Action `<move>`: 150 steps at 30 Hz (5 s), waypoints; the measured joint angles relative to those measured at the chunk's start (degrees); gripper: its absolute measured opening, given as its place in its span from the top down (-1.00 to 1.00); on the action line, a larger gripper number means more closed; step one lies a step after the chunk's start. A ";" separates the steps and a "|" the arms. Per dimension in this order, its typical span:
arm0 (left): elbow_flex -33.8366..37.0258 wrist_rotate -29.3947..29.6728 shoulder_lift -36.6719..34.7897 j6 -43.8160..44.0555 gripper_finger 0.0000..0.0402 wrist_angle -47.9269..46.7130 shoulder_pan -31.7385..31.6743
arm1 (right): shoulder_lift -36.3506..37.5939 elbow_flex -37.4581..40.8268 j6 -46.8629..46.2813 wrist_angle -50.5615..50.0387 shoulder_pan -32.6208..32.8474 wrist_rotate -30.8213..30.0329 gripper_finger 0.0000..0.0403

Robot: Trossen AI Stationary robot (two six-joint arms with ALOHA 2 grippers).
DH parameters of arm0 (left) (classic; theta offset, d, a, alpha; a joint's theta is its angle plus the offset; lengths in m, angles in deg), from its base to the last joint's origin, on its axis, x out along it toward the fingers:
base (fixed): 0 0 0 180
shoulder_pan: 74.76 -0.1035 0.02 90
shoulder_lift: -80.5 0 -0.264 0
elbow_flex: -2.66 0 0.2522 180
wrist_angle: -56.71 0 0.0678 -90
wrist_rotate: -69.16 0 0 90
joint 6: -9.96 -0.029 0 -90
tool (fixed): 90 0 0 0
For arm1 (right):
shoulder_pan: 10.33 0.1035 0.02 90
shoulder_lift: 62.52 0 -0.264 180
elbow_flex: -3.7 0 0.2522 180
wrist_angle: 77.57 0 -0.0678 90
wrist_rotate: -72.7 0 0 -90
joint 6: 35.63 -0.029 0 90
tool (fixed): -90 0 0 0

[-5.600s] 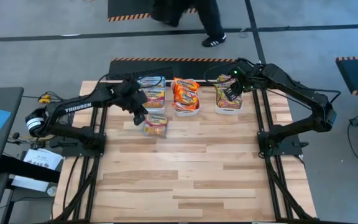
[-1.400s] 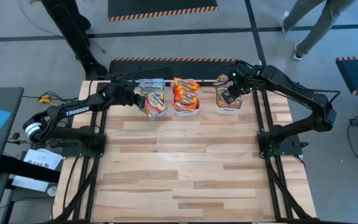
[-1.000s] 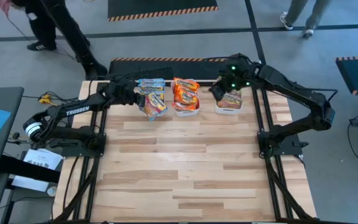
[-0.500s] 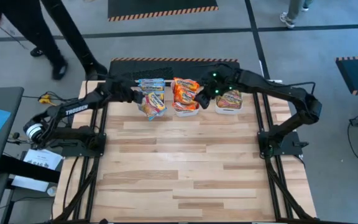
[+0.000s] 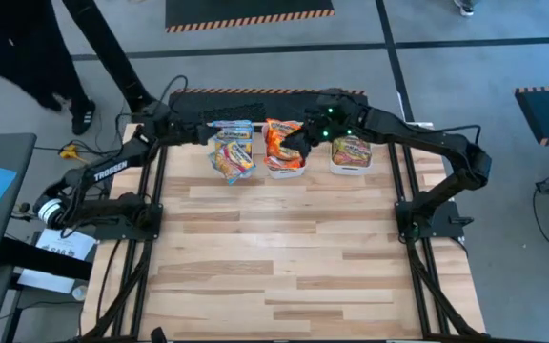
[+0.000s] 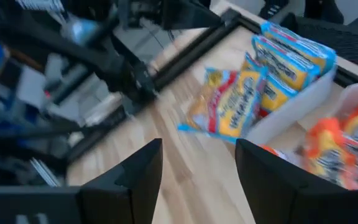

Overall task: Sort Maruchan noodles
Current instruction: Put the blue noodle pack into the left white bin

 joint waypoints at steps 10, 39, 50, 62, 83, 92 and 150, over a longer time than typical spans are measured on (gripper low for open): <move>-2.63 -13.88 -3.62 -0.05 1.00 1.28 -2.19 | -7.16 -0.02 -22.26 8.38 4.01 0.01 -0.13; -7.78 -14.91 -7.78 -29.89 1.00 -37.13 -3.95 | -26.70 -0.02 -67.48 26.75 17.32 -19.45 -0.11; -7.76 -4.95 -7.72 -35.87 1.00 -42.59 -3.60 | -29.03 0.00 -72.86 28.53 15.05 -26.47 -0.11; -7.76 -2.62 -6.42 -36.34 1.00 -41.18 -3.57 | -29.05 0.00 -75.25 27.79 14.45 -30.62 -0.11; -7.74 -1.93 -3.00 -37.15 1.00 -39.91 -3.28 | -33.95 0.02 -78.84 35.98 15.74 -32.67 -0.11; -7.74 -2.01 -3.00 -37.16 1.00 -40.29 -3.28 | -35.45 -0.07 -78.45 39.55 14.57 -31.65 -0.11; -7.74 -1.86 -3.13 -36.93 1.00 -41.17 -3.29 | -33.35 -14.94 -26.71 24.81 6.58 -13.76 0.98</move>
